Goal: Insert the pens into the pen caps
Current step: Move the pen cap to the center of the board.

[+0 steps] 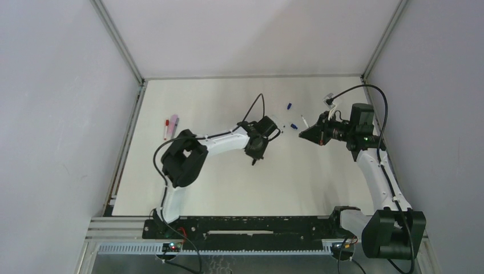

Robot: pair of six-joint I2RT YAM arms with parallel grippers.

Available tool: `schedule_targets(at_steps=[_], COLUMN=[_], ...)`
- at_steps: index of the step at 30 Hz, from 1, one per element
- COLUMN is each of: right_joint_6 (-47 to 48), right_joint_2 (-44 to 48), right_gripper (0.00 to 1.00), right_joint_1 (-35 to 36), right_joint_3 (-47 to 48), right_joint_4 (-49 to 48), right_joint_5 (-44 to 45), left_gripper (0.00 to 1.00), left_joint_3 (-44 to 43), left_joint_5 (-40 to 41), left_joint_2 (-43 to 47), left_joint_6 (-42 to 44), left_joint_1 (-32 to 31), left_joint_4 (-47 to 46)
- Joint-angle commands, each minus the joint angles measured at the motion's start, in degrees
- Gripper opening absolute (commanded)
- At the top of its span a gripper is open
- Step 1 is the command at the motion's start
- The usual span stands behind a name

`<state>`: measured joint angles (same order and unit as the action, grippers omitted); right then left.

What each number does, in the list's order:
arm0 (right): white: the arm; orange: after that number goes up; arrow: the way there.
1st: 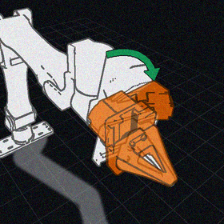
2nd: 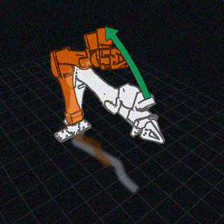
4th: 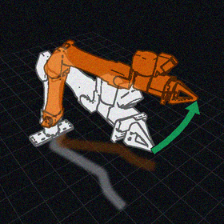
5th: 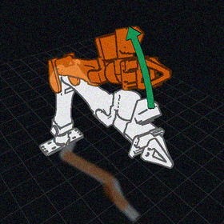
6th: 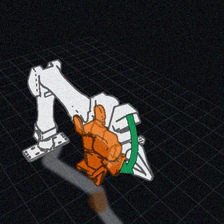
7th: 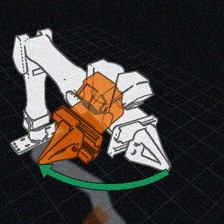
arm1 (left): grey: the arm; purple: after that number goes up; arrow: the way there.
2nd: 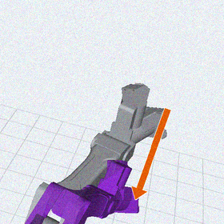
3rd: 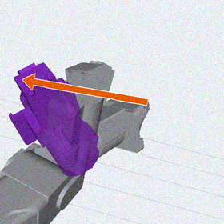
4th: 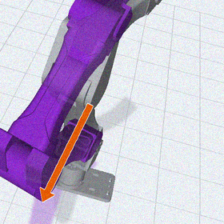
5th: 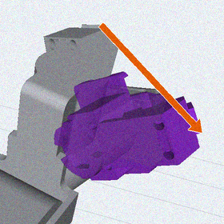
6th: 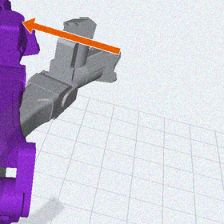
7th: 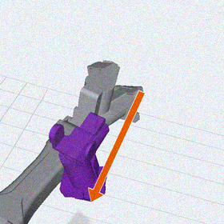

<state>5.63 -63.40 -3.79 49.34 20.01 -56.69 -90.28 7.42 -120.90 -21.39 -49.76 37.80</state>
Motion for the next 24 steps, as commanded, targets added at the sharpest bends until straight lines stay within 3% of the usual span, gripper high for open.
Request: schedule_targets(at_steps=[1,10,18,24], right_joint_6=[-0.44,-0.45,-0.42,-0.37], right_joint_2=[0.93,0.39,0.21,0.20], right_gripper=[0.00,0.00,0.00,0.00], right_joint_1=[-0.43,-0.43,-0.39,-0.40], right_joint_3=[2.43,2.43,2.43,2.43], right_joint_4=[0.03,0.02,0.08,0.03], right_joint_5=[-1.44,-1.93,-1.95,-2.11], left_gripper=[0.13,0.15,0.29,0.31], left_joint_3=[9.67,19.38,18.77,18.26], left_joint_5=[2.12,3.56,4.09,4.21], left_joint_2=[8.34,12.77,12.47,12.24], left_joint_6=[0.43,-1.78,-2.42,-2.43], left_joint_1=[-0.62,-1.91,-2.03,-2.15], left_joint_4=[-2.77,-3.35,-1.13,1.29])
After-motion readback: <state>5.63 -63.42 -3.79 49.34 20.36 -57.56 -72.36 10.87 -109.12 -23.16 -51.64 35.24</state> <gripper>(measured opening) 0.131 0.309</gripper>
